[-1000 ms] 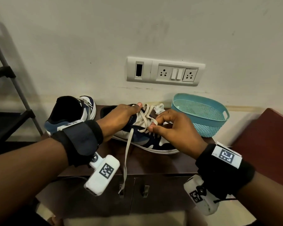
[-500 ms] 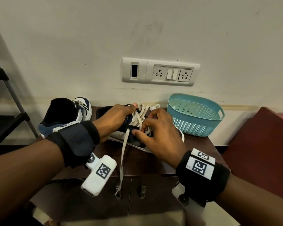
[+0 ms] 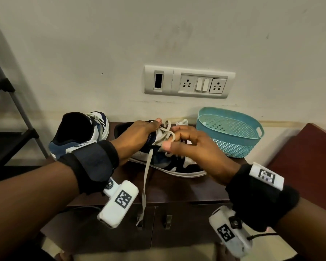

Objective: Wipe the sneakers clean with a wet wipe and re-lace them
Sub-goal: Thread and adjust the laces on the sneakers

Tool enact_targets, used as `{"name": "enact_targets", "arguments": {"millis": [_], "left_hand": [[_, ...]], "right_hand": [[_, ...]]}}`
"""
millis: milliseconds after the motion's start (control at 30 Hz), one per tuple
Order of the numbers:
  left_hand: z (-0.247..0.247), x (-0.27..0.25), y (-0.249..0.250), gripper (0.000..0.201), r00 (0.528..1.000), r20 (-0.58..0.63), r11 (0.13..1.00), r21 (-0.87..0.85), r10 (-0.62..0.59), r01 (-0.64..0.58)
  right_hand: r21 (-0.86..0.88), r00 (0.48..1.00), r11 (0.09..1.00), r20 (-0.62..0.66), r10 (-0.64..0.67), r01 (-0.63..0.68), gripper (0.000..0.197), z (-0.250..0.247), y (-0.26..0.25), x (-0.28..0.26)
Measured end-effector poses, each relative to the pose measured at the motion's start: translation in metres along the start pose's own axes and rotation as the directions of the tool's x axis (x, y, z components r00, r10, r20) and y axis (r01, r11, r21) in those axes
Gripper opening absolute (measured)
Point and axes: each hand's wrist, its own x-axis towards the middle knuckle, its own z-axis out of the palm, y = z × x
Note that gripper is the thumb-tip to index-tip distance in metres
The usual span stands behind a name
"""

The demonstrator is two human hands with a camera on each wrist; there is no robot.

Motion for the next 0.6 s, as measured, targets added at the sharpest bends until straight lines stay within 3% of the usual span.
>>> {"name": "enact_targets", "arguments": {"millis": [67,133,200,333,400,467,533,600], "left_hand": [[0.001,0.0,0.001,0.047,1.0,-0.017,1.0,0.013,-0.007,0.007],[0.002,0.001,0.001,0.05,1.0,-0.01,1.0,0.021,-0.009,0.01],[0.002,0.0,0.002,0.049,1.0,-0.001,1.0,0.007,-0.017,0.017],[0.001,-0.001,0.002,0.048,1.0,-0.005,0.999,0.041,0.003,-0.003],[-0.001,-0.001,0.0,0.05,1.0,-0.002,0.999,0.045,0.004,-0.004],[-0.002,-0.002,-0.003,0.056,1.0,-0.008,0.999,0.039,0.008,-0.008],[-0.003,-0.003,-0.006,0.059,0.999,-0.012,0.998,0.049,0.035,-0.034],[-0.006,-0.003,-0.006,0.059,0.999,-0.014,0.997,0.052,0.05,-0.049]], "right_hand": [[-0.352,0.999,0.936,0.025,-0.02,0.027,0.05,0.002,0.008,-0.002],[-0.576,0.997,0.815,0.017,-0.07,0.067,0.058,0.008,0.017,-0.004],[-0.635,0.989,0.767,-0.034,-0.142,0.089,0.052,0.014,0.022,-0.002],[-0.619,0.958,0.767,-0.08,-0.277,0.17,0.029,0.025,0.016,0.004],[-0.488,0.963,0.858,-0.113,-0.243,0.159,0.018,0.029,0.017,0.007],[-0.156,0.986,0.985,-0.142,-0.09,0.068,0.039,0.031,0.016,0.01],[0.129,0.997,0.992,-0.073,0.014,-0.005,0.058,0.03,0.014,0.01],[0.209,0.999,0.978,-0.026,0.027,-0.021,0.056,0.026,0.014,0.009]]}}
